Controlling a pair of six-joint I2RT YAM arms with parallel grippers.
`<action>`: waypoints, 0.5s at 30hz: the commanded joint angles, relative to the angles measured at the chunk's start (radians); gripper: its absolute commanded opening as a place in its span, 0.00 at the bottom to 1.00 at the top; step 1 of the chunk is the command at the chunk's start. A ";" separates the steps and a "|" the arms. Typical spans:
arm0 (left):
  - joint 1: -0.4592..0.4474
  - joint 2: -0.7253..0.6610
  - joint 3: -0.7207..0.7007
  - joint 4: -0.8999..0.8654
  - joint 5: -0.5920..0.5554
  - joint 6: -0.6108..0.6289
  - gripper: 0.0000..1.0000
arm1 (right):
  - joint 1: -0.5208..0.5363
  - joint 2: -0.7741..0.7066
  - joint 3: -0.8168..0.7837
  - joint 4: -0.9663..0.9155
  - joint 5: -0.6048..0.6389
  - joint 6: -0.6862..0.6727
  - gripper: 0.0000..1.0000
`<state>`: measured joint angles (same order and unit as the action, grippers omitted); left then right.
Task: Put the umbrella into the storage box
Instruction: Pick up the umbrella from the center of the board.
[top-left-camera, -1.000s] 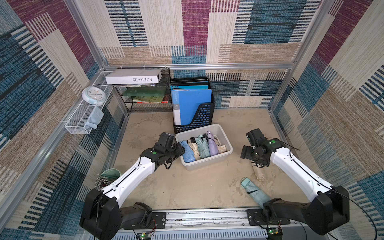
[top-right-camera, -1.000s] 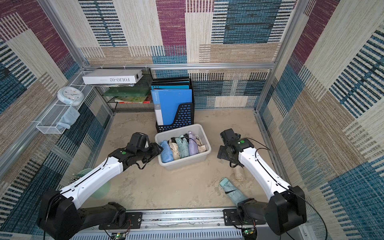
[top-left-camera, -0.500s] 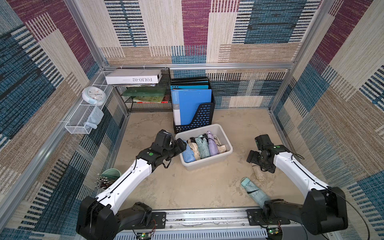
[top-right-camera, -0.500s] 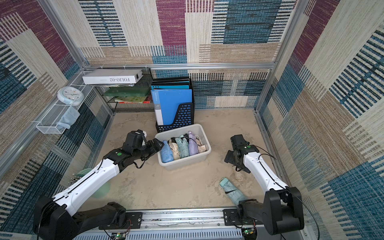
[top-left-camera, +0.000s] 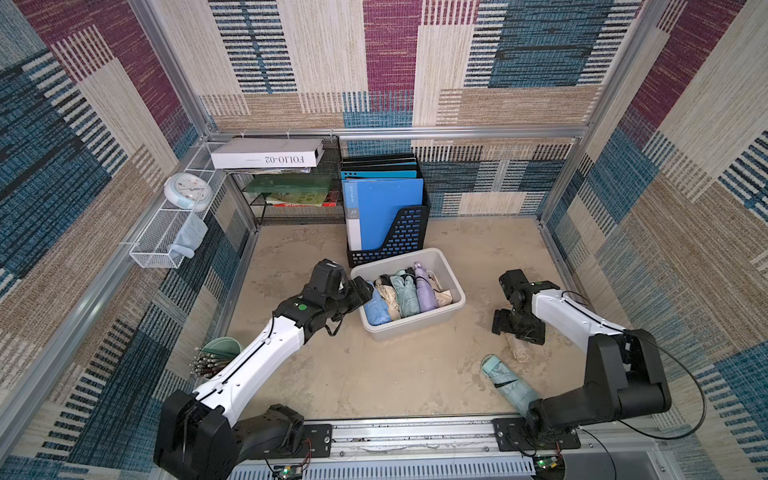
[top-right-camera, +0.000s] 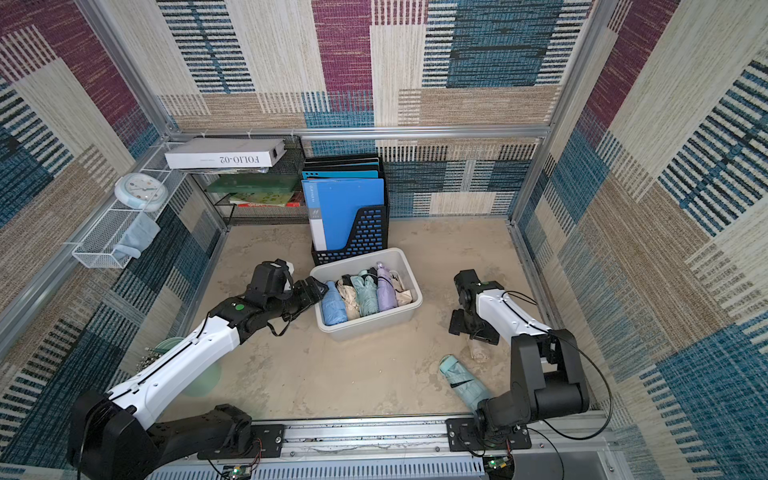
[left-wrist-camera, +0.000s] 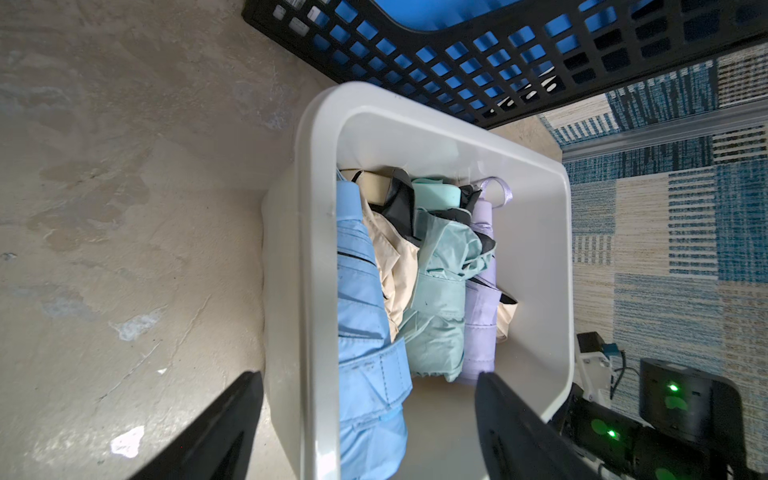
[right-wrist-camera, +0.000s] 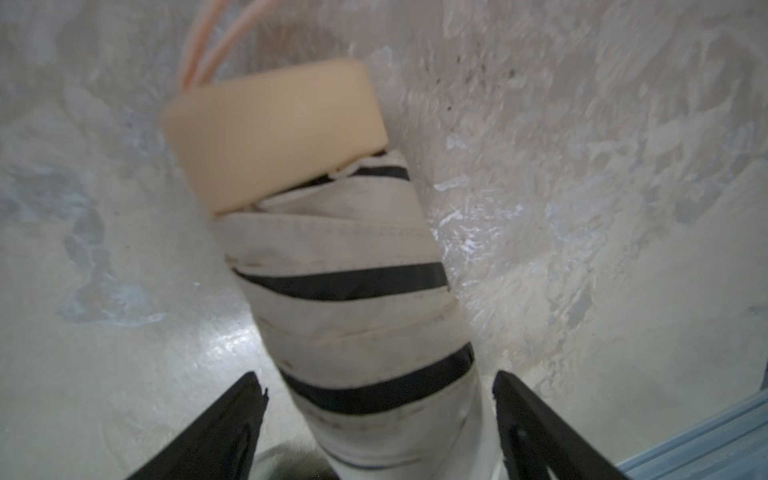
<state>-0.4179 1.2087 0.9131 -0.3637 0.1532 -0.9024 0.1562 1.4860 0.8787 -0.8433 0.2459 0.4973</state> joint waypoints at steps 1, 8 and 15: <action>0.001 0.001 0.005 0.026 0.006 0.003 0.84 | 0.002 0.022 0.000 -0.009 0.023 -0.011 0.82; 0.001 0.000 0.006 0.027 0.006 0.001 0.83 | 0.004 0.071 -0.009 0.025 0.016 -0.017 0.67; 0.002 0.001 0.009 0.025 0.009 0.000 0.83 | 0.005 0.083 0.003 0.044 0.003 -0.034 0.54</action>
<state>-0.4175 1.2087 0.9131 -0.3634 0.1558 -0.9054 0.1593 1.5707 0.8742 -0.8234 0.2646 0.4744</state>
